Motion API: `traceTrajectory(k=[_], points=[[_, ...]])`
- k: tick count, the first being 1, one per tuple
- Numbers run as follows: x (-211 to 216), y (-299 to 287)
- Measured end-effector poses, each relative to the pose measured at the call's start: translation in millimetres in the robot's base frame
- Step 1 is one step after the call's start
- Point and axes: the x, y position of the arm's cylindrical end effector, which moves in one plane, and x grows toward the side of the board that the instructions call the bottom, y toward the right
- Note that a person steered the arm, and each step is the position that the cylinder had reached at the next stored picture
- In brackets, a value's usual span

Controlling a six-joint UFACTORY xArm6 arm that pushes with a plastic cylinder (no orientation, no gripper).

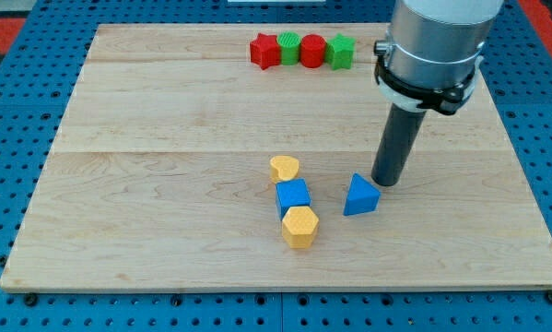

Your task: Push green star into the blue triangle

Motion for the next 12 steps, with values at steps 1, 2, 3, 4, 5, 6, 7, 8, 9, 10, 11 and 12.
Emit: traceTrajectory(k=[1, 2, 3, 4, 5, 6, 7, 8, 9, 10, 11, 12], points=[[15, -31], [21, -44], [12, -22], [-14, 59], [-50, 140], [-128, 165], [-207, 165], [-266, 152], [-279, 76], [-261, 8], [-213, -10], [-194, -10]])
